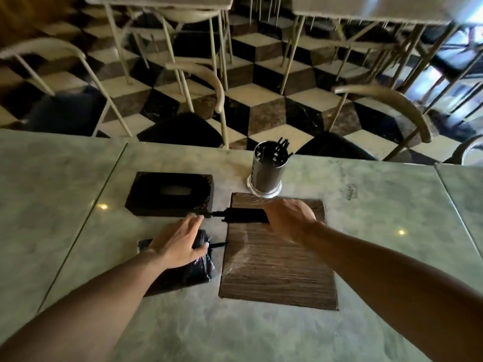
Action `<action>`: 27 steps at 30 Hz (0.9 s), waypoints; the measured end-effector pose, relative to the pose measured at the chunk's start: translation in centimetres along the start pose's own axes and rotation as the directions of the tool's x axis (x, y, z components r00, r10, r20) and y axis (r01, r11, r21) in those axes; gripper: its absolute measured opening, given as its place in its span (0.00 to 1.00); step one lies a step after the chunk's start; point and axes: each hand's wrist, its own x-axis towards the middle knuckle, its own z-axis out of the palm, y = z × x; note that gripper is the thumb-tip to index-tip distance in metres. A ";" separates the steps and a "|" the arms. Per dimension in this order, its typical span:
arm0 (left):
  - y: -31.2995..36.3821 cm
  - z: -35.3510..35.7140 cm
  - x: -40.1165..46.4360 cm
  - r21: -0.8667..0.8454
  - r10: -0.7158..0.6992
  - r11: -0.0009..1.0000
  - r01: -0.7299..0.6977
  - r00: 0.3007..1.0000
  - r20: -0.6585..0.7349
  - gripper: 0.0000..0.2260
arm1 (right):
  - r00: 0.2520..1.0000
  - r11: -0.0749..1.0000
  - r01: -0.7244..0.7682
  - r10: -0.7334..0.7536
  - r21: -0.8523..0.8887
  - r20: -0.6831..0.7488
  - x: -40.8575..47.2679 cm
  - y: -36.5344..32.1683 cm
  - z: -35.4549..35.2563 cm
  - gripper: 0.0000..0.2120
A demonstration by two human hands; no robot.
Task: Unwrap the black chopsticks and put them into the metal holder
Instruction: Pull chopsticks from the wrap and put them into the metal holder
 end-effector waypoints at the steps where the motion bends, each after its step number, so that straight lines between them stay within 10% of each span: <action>1: 0.5 -1.5 0.2 0.011 0.005 1.000 -0.005 1.000 -0.030 0.37 | 0.999 1.000 -0.020 0.021 0.004 -0.026 0.2 0.1 -1.0 0.07; 9: 2.0 -12.5 3.0 0.161 0.093 0.985 -0.064 0.979 -0.181 0.39 | 0.977 0.990 -0.136 0.140 0.039 -0.159 1.8 1.6 -6.8 0.08; 17: 1.4 -14.9 7.5 0.129 0.108 0.989 -0.078 0.964 -0.242 0.35 | 0.918 0.882 -0.392 0.394 -0.261 -0.044 4.3 4.3 -12.7 0.10; 27: -1.6 -12.4 11.4 0.112 0.146 0.987 -0.116 0.940 -0.307 0.33 | 0.834 0.642 -0.273 0.529 -0.716 0.156 13.7 1.7 -13.2 0.15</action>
